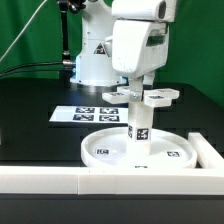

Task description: Assemble round table

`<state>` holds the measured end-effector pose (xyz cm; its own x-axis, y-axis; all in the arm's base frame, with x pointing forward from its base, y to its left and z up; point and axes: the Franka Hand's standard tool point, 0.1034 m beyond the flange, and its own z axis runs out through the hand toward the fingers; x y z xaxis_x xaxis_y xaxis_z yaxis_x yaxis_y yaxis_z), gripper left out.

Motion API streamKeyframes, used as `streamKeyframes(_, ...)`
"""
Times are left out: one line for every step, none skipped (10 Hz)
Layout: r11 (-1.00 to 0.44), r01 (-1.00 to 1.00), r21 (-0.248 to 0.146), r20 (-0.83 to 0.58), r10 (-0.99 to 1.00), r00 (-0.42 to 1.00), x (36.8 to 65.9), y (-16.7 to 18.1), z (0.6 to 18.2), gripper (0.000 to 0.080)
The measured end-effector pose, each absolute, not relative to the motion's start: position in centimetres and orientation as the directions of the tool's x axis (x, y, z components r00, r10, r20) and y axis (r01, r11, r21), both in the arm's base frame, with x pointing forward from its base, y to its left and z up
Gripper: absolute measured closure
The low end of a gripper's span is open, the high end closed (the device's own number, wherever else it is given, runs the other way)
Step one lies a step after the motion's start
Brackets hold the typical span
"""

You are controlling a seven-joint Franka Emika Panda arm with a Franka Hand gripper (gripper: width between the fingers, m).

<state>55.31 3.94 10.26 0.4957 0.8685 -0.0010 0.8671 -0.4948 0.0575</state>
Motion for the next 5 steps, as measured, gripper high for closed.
streamKeyframes(-0.575,0.816,0.057,0.004,0.818,0.576,55.30,3.89,10.22,0.0361)
streamKeyframes(-0.671,0.740,0.056,0.011,0.741,0.671,55.36,3.78,10.23,0.0361)
streamKeyframes(-0.773,0.632,0.053,0.019,0.633,0.774,55.33,3.93,10.21,0.0361)
streamKeyframes(-0.844,0.534,0.050,0.025,0.535,0.844,55.29,4.11,10.19,0.0361)
streamKeyframes(-0.901,0.431,0.046,0.030,0.432,0.901,55.26,4.09,10.17,0.0360)
